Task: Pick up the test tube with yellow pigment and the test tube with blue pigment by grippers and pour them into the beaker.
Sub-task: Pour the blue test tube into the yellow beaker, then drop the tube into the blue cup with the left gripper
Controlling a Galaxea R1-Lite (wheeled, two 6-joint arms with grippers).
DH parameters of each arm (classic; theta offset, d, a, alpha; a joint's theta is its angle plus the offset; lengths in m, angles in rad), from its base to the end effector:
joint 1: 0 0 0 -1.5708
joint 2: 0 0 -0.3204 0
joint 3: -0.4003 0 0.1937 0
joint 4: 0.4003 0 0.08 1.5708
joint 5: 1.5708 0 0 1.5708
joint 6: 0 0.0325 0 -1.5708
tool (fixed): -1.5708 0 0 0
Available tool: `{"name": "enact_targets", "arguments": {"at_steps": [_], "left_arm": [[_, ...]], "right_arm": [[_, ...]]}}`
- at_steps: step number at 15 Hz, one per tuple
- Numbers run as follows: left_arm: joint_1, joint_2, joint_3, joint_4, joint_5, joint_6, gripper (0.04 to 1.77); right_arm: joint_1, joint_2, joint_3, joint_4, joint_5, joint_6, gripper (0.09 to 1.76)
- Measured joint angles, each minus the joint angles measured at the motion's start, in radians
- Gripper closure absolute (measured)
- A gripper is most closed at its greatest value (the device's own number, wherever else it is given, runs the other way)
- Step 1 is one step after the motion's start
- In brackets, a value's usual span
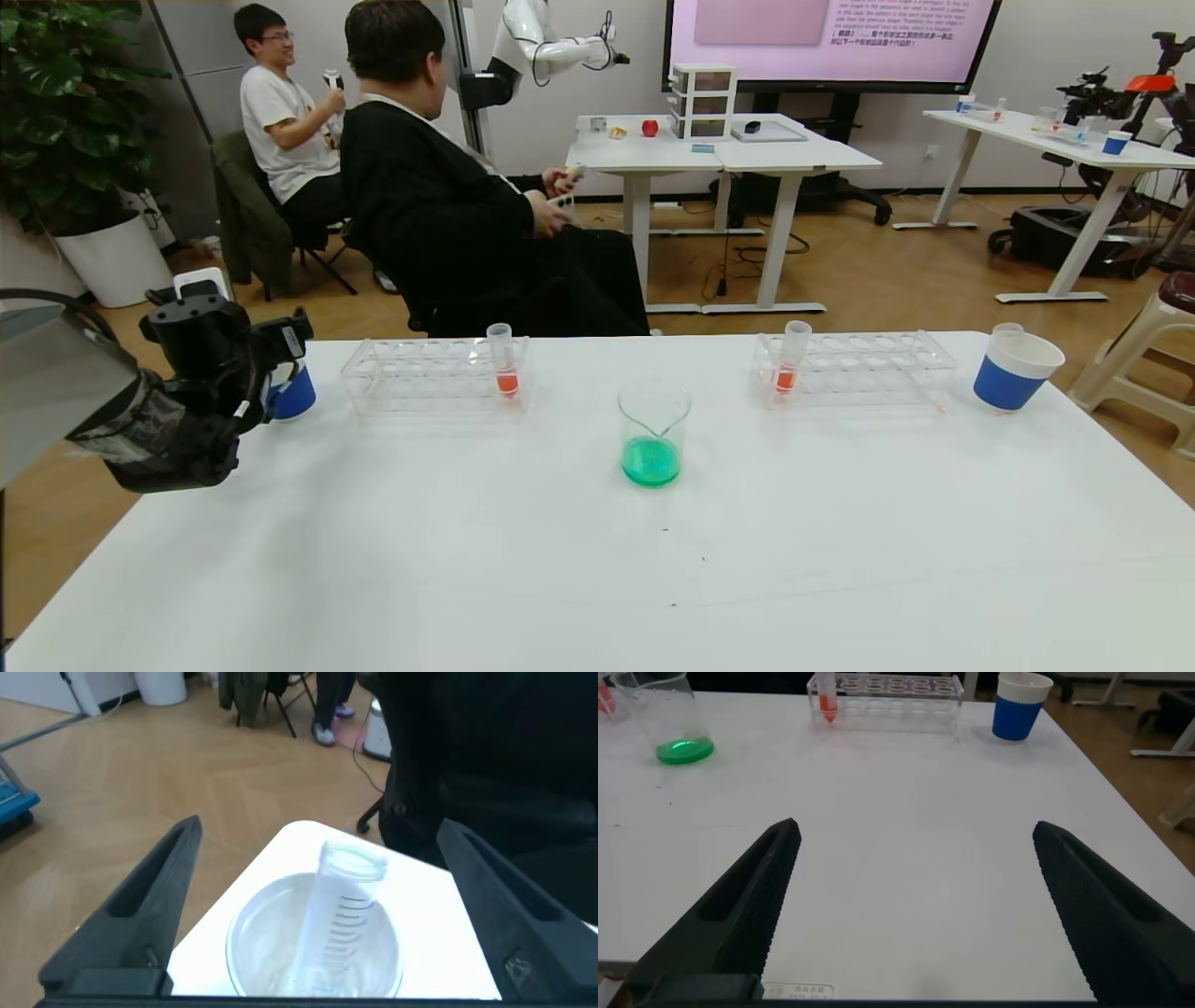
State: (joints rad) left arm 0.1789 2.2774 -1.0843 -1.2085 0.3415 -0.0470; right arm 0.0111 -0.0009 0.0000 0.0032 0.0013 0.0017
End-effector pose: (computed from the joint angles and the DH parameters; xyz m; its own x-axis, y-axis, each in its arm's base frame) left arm 0.4454 0.0916 0.1074 0.8675 0.4972 0.0145 -0.4959 0.8668 -0.0521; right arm -0.0296 -0.0003 0.0751 0.9999 0.0124 -0.0023 -0.0124 0.9999 0.0017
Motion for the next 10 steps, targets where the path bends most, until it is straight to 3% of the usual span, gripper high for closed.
{"name": "enact_targets", "arguments": {"at_steps": [4,7,10], "left_arm": [[-0.037,-0.053,-0.01,0.03,-0.011,0.007,0.06],[-0.159,-0.12,-0.034,0.122,-0.01,0.007,0.06],[-0.282,-0.165,-0.044,0.147,0.001,0.009,0.06]], "right_arm": [[0.0,0.0,0.0,0.0,0.0,0.0,0.11],[0.0,0.0,0.0,0.0,0.0,0.0,0.11],[0.0,0.0,0.0,0.0,0.0,0.0,0.11]]}}
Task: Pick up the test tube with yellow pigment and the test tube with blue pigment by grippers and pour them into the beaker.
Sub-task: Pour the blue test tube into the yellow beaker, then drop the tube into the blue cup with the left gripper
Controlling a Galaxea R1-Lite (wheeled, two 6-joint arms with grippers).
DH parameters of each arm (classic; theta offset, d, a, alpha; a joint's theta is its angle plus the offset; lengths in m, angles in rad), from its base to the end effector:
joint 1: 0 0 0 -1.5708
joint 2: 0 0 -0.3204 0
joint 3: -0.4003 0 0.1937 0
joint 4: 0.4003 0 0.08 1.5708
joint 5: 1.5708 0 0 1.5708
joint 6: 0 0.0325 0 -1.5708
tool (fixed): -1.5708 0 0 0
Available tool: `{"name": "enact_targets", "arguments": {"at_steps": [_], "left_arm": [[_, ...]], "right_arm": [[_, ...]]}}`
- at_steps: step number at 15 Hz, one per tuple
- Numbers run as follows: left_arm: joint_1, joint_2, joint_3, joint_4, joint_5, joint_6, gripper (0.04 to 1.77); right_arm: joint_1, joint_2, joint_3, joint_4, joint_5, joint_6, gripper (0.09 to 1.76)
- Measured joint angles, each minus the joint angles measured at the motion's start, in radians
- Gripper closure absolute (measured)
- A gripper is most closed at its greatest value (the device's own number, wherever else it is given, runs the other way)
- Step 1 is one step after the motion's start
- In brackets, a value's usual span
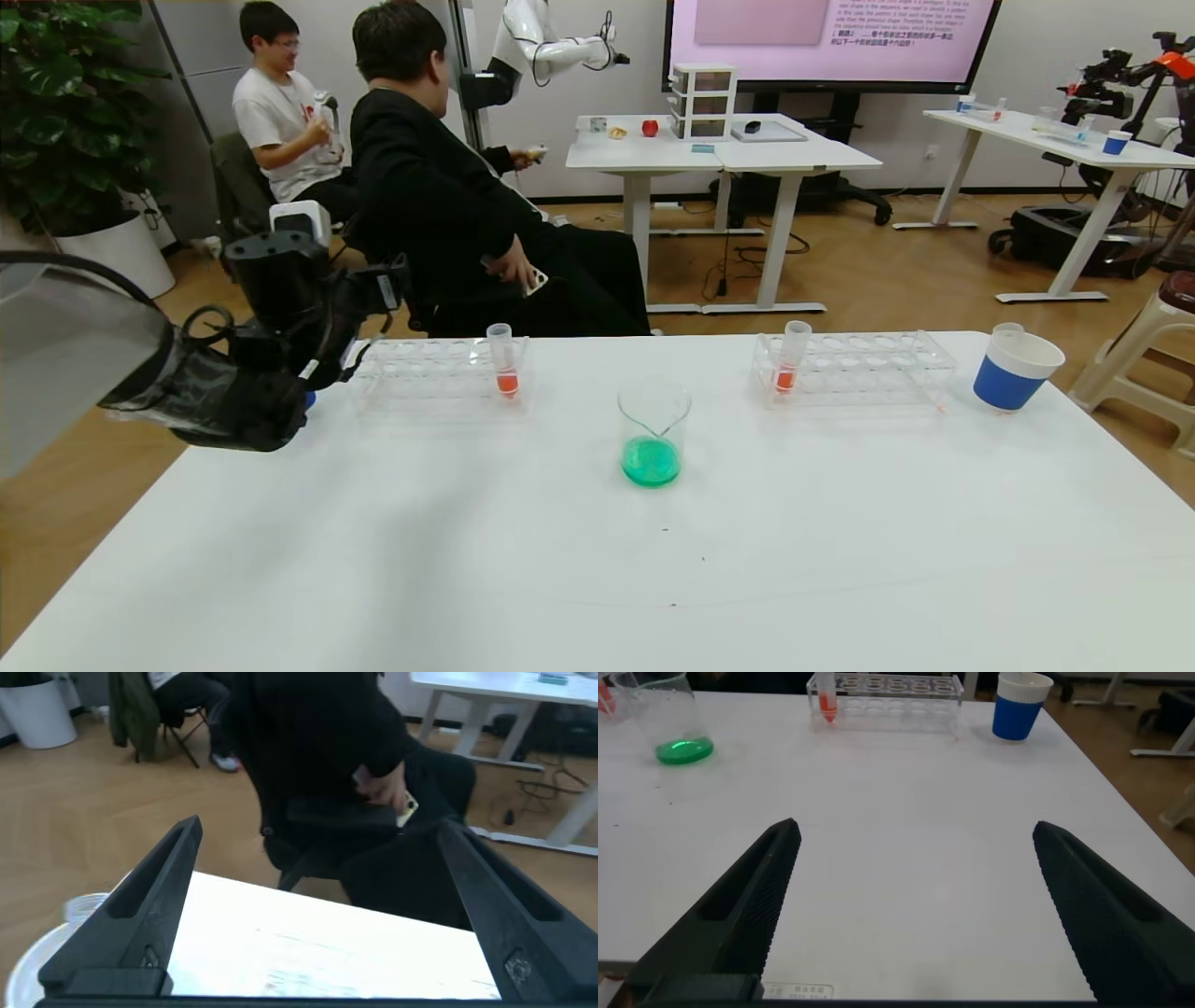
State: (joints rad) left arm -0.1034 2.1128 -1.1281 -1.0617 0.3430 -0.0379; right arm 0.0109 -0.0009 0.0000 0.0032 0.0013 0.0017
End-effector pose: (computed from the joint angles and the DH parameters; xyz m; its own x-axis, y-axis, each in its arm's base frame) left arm 0.4359 -0.0342 0.1761 0.9687 0.2376 0.0724 -0.2333 0.9703 -0.0636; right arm -0.0296 -0.0003 0.0751 0.9999 0.0122 -0.0023 -0.0122 0.9999 0.0017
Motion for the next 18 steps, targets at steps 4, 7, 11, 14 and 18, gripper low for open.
{"name": "enact_targets", "arguments": {"at_steps": [4,7,11,14,18], "left_arm": [[-0.044,-0.075,0.038,0.001,0.001,0.02,0.06],[-0.051,-0.204,0.093,0.039,-0.007,0.04,0.06],[-0.091,-0.454,0.162,0.153,-0.012,0.05,0.06],[-0.147,-0.668,0.241,0.239,-0.013,0.098,0.06],[-0.173,-0.954,0.375,0.379,-0.003,0.19,0.06]], "right_arm": [[0.0,0.0,0.0,0.0,0.0,0.0,0.11],[0.0,0.0,0.0,0.0,0.0,0.0,0.11],[0.0,0.0,0.0,0.0,0.0,0.0,0.11],[0.0,0.0,0.0,-0.001,0.0,0.0,0.11],[0.0,0.0,0.0,0.0,0.0,0.0,0.11]]}}
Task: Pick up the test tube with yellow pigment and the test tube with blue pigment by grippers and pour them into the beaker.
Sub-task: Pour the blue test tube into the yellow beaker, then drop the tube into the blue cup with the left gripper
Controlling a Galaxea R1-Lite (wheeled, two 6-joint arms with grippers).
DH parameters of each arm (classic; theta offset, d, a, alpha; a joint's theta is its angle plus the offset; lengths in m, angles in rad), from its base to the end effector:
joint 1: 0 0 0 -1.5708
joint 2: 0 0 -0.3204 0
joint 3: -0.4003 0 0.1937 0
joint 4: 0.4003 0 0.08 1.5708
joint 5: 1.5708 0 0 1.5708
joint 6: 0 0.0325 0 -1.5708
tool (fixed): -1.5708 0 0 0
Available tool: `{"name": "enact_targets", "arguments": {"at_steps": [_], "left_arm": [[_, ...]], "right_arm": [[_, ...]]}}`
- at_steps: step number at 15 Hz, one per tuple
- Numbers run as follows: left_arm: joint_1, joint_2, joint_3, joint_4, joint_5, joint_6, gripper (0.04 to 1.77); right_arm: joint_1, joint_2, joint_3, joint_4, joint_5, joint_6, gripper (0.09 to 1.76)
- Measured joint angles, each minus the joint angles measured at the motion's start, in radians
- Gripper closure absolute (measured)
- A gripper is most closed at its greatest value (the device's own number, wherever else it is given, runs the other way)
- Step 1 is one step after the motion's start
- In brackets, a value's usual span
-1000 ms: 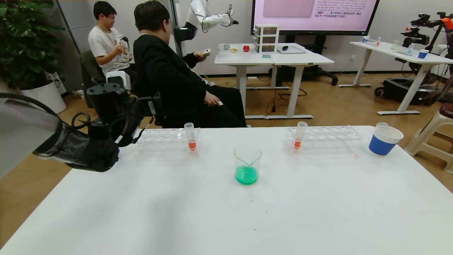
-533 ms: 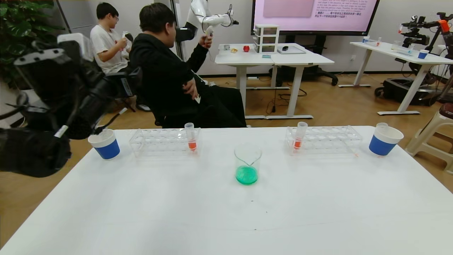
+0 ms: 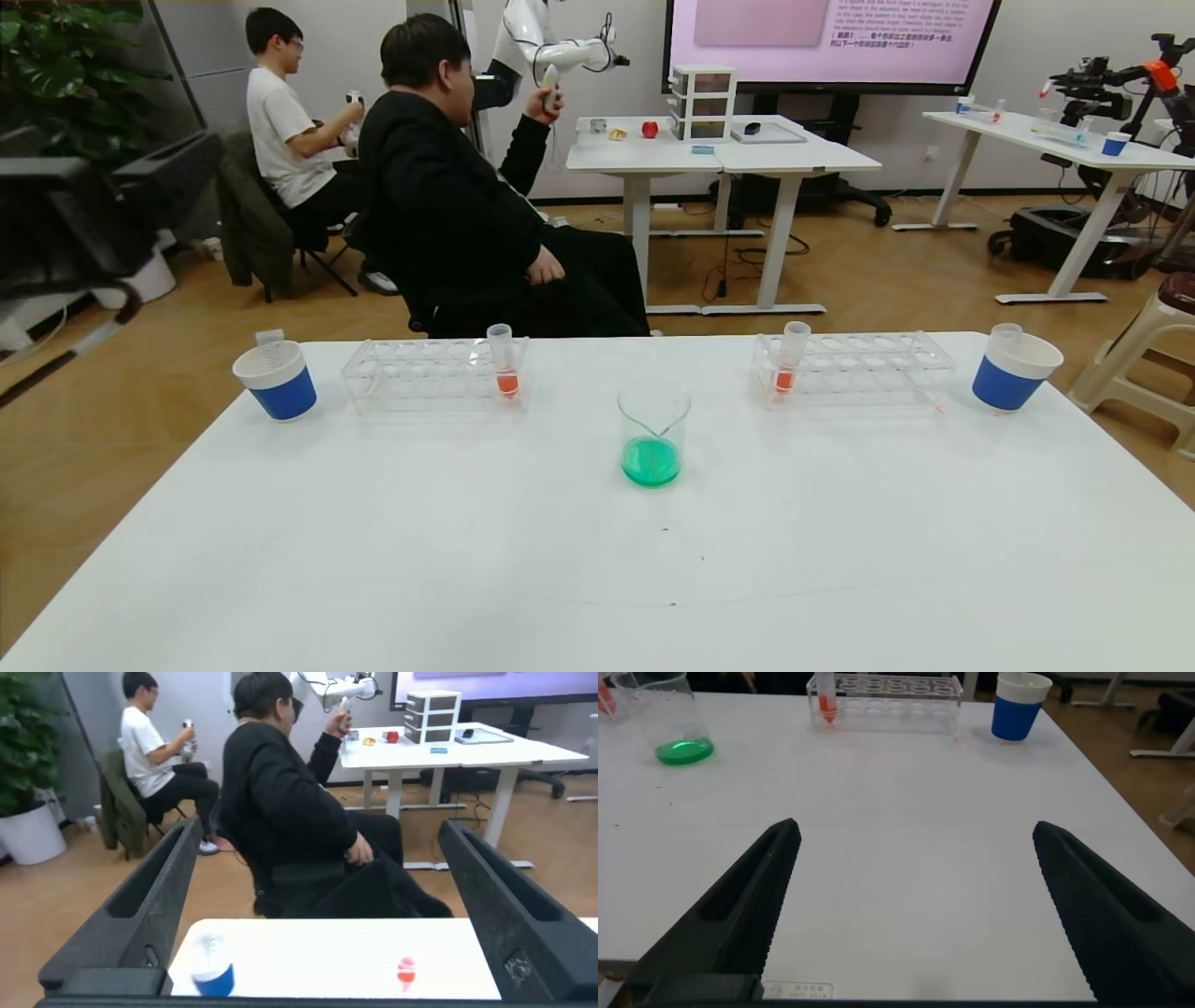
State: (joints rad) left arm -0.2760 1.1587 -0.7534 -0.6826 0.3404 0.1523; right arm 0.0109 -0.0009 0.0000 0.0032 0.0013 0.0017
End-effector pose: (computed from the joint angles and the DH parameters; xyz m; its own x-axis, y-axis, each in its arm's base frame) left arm 0.1682 -0.0364 0.3229 0.9633 0.0742 0.2581 -0.0914 0.9943 0.0556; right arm -0.0296 -0.0003 0.0751 0.9999 0.0122 -0.0023 -0.0122 0.9999 0.0017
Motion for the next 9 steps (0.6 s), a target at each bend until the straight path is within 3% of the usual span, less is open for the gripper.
{"name": "enact_targets", "arguments": {"at_steps": [2,5,9], "left_arm": [[0.013,-0.149,0.048,0.15,0.037,0.036,0.06],[0.031,-0.359,0.076,0.433,0.142,0.06,0.06],[0.042,-0.593,0.09,0.639,0.171,0.1,0.06]], "right_arm": [[0.0,0.0,0.0,0.0,0.0,0.0,0.11],[0.0,0.0,0.0,0.0,0.0,0.0,0.11],[0.0,0.0,0.0,0.0,0.0,0.0,0.11]]}}
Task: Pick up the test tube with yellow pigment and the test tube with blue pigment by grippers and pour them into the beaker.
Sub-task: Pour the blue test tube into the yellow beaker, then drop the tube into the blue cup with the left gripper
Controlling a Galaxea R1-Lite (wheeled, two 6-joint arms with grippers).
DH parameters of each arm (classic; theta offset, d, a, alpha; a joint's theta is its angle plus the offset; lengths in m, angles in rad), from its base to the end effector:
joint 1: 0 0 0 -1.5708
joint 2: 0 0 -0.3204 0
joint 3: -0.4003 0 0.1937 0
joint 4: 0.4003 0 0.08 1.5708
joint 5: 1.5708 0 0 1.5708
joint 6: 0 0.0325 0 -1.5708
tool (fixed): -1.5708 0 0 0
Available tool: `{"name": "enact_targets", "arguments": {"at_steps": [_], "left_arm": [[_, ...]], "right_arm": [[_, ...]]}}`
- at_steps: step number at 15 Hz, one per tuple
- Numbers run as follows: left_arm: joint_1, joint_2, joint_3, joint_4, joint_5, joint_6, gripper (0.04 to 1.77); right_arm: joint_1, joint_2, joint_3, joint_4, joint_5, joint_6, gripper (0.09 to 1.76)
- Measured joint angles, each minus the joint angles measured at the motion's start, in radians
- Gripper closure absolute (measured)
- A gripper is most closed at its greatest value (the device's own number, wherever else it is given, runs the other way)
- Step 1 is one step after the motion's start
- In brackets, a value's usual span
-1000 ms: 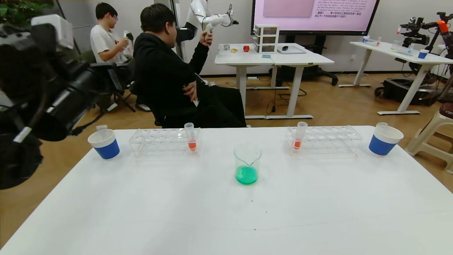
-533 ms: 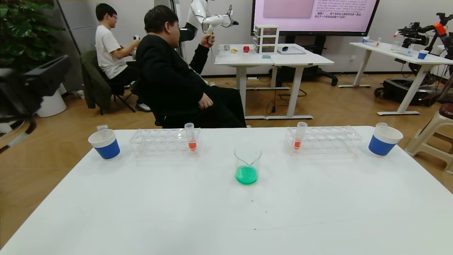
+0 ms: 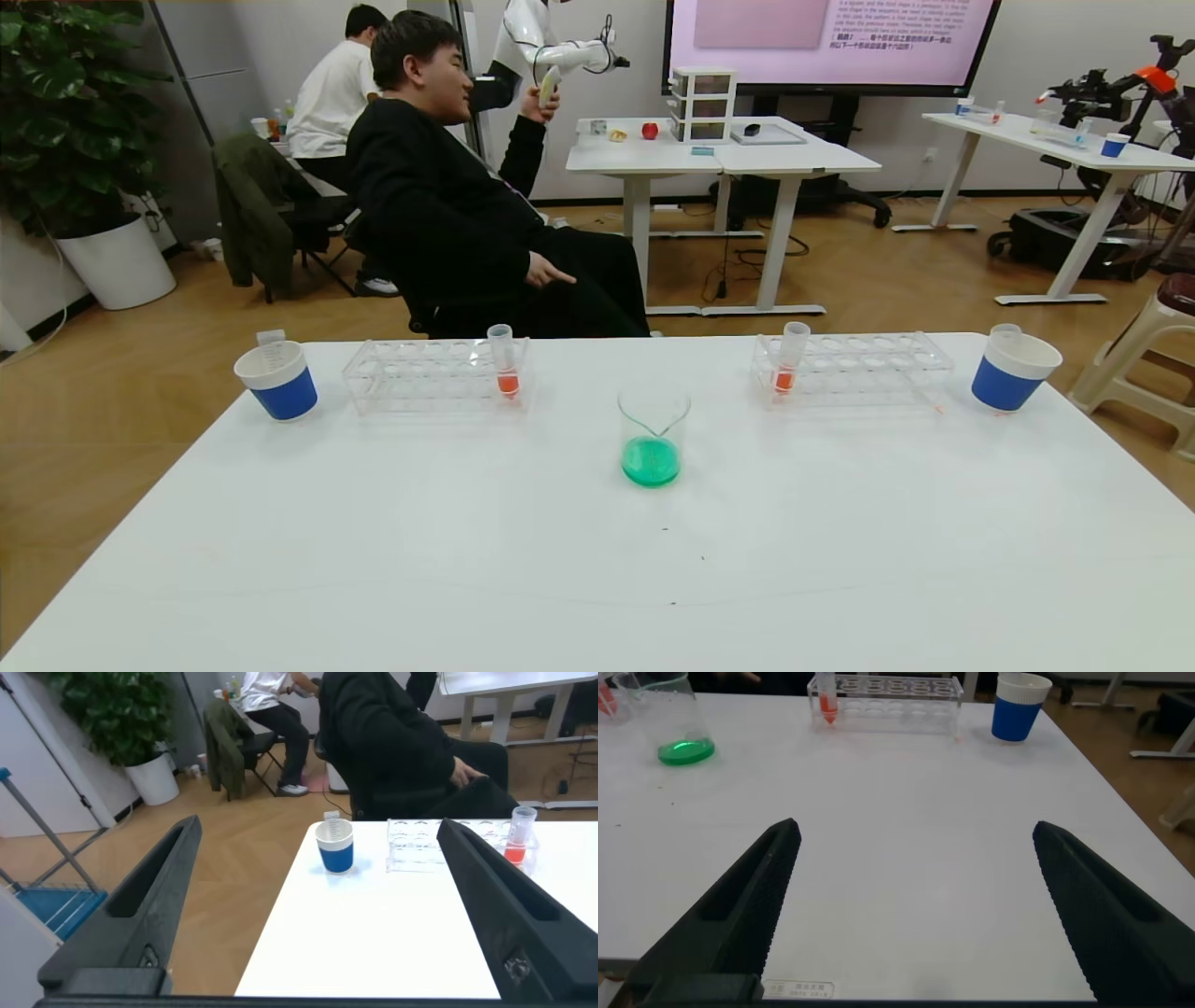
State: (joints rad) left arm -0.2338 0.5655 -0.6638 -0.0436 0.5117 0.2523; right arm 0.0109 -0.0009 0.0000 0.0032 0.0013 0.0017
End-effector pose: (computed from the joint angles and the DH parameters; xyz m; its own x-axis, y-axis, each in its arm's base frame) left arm 0.0103 0.0139 0.2796 0.9531 0.2764 0.1233 -0.2954 0.9383 0.1801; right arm -0.0296 -0.0003 0.0751 0.9999 0.0122 -0.0023 -0.0122 0.9999 0.0017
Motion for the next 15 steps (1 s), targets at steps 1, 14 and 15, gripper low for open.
{"name": "enact_targets", "arguments": {"at_steps": [1,14,15], "left_arm": [[0.006,-0.053,0.005,0.036,0.0,0.02,0.06],[0.24,-0.536,0.314,0.097,-0.487,-0.208,0.06],[0.24,-0.548,0.37,0.086,-0.49,-0.221,0.06]], "right_arm": [[0.0,0.0,0.0,0.0,0.0,0.0,0.11],[0.0,0.0,0.0,0.0,0.0,0.0,0.11],[0.0,0.0,0.0,0.0,0.0,0.0,0.11]]}}
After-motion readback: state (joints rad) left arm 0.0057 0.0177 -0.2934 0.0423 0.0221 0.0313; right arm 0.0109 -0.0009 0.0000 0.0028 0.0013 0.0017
